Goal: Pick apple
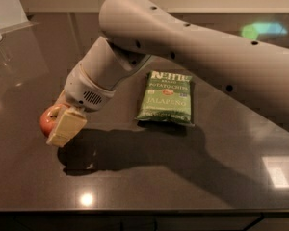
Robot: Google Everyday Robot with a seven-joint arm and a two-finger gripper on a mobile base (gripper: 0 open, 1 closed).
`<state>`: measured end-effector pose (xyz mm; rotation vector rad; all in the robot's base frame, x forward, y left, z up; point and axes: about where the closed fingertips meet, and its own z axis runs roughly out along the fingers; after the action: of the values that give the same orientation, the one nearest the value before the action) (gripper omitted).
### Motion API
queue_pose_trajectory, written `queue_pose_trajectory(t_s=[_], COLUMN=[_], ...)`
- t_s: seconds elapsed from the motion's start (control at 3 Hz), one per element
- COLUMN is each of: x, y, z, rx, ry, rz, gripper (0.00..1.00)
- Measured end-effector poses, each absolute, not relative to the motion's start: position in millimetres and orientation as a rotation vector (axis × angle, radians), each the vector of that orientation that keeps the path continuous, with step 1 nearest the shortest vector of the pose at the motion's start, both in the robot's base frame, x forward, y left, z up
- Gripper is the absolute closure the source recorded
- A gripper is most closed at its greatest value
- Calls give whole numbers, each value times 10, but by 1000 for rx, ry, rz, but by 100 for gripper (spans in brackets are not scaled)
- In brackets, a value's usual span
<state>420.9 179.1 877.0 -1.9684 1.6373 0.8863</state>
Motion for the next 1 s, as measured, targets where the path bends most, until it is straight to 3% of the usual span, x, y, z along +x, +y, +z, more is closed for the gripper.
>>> queue_pose_trajectory(t_s=[0.33,1.0], x=[4389,4604], y=[1743,1517], z=[9189,9970], rx=[-1957,-1959], ry=[1623,1573], rz=[831,722], gripper=[100,100])
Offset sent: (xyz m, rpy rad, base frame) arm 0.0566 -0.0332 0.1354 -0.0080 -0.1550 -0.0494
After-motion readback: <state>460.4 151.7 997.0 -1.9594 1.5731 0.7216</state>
